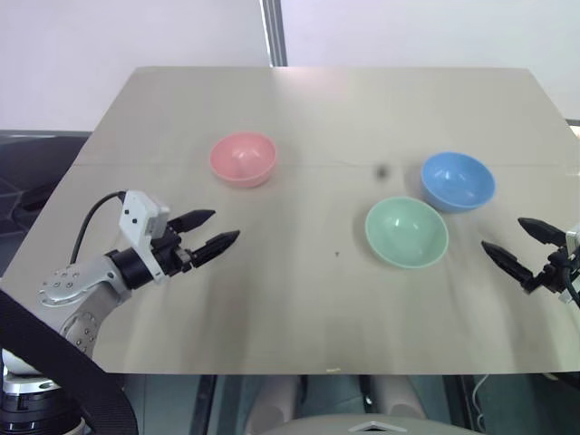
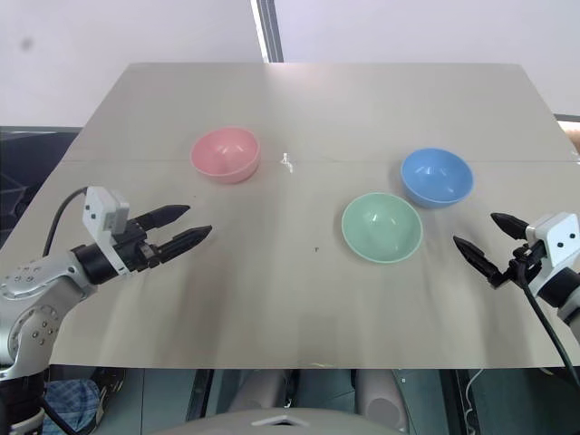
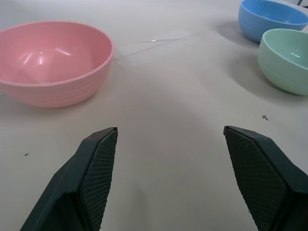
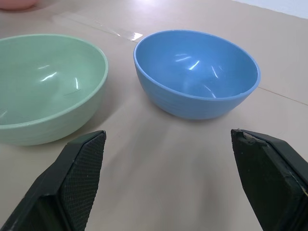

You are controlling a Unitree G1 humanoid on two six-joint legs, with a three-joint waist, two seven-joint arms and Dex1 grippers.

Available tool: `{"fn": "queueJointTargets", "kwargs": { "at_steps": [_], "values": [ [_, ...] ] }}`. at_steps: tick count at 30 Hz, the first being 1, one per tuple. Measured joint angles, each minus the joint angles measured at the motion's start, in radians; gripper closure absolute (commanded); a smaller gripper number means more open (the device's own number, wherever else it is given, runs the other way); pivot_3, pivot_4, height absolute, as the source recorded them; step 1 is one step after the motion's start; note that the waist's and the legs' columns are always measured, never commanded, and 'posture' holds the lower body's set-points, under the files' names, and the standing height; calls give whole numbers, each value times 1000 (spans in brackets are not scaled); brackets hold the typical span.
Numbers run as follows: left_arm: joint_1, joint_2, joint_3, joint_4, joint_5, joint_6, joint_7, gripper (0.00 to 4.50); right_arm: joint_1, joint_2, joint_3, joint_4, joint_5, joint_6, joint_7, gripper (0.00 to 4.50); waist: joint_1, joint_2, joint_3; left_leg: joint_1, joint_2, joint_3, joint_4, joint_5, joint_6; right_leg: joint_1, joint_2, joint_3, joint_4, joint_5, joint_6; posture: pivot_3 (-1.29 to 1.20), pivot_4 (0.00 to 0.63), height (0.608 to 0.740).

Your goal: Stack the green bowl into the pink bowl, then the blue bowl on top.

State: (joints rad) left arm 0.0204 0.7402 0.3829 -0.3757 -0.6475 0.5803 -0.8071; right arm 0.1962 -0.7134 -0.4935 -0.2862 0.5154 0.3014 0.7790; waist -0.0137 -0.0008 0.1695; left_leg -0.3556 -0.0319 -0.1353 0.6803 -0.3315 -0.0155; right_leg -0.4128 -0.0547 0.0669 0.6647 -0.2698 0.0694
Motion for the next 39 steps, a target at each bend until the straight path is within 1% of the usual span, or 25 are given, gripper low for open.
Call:
{"fn": "queueJointTargets", "kwargs": {
  "at_steps": [8,31,35,39],
  "values": [
    [21,0,1,-3,-5,-33,-26,785,5,0,-17,4,2,-5,2,0,0,0,0,0,0,0,0,0,0,0,0,0,0,0,0,0,150,740],
    [26,7,7,-3,-23,-36,-43,785,7,7,-17,10,10,-9,31,0,0,0,0,0,0,1,0,0,0,0,0,0,0,0,0,0,150,740],
    [26,8,7,-3,-23,-36,-43,785,6,7,-17,7,35,-8,57,0,0,0,0,0,0,1,0,0,0,0,0,0,0,0,0,0,150,740],
    [23,9,7,11,-18,-42,-42,785,19,-3,-23,-64,133,29,116,0,0,0,0,0,0,1,0,0,0,0,0,0,0,0,0,0,150,740]
  ]
}}
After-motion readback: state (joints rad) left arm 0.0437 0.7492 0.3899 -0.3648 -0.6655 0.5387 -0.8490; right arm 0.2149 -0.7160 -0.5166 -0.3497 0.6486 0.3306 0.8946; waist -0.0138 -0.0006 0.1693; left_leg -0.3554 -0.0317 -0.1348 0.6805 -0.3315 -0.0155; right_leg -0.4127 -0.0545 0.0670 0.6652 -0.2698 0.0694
